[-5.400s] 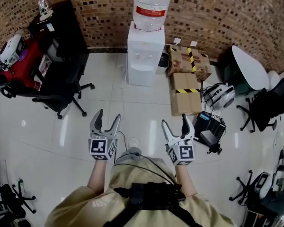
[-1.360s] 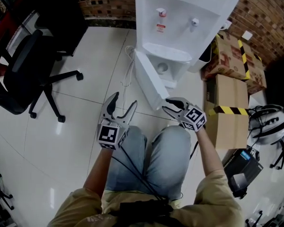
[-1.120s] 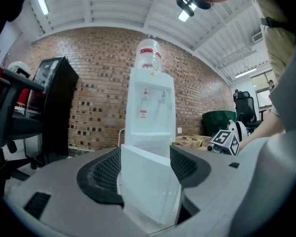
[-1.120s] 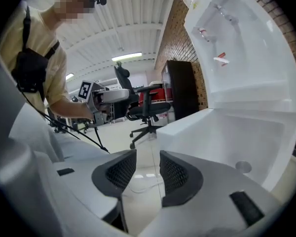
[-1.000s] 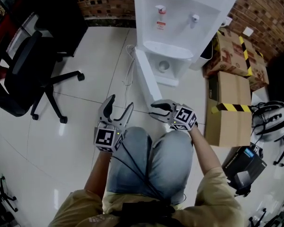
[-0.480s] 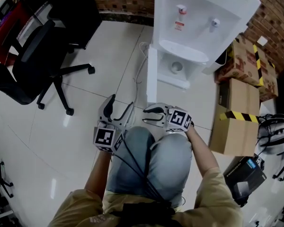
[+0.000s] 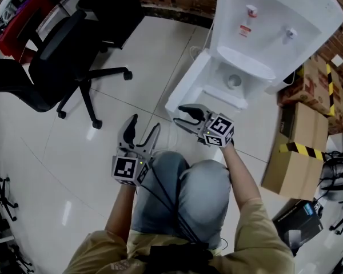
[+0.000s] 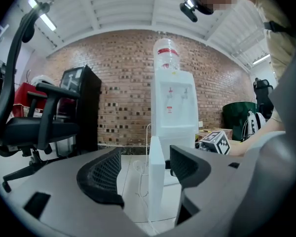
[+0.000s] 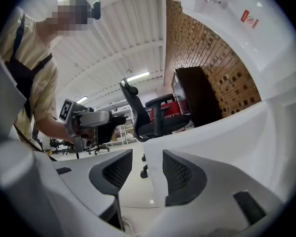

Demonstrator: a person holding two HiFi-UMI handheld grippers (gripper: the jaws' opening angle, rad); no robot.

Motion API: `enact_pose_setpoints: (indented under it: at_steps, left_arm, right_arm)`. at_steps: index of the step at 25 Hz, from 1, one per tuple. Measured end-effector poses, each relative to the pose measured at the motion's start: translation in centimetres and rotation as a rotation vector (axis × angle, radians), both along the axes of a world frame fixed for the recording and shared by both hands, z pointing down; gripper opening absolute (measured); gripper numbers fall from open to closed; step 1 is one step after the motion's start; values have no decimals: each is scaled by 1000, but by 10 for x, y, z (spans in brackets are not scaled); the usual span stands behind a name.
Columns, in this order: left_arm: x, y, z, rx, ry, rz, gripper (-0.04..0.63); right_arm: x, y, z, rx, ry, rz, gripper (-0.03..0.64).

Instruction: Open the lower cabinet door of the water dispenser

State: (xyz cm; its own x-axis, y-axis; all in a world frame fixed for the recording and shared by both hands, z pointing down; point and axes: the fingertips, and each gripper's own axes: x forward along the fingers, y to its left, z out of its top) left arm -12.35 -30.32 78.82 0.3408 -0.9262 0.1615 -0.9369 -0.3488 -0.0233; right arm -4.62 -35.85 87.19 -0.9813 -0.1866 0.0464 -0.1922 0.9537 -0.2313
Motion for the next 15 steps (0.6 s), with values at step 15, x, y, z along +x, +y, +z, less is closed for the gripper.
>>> enact_pose_setpoints:
  at_steps: [15]
  left_arm:
    - [17,4,-21,35,50,58,295]
  right_arm:
    - [56,-30,-30,17,-7,213,299]
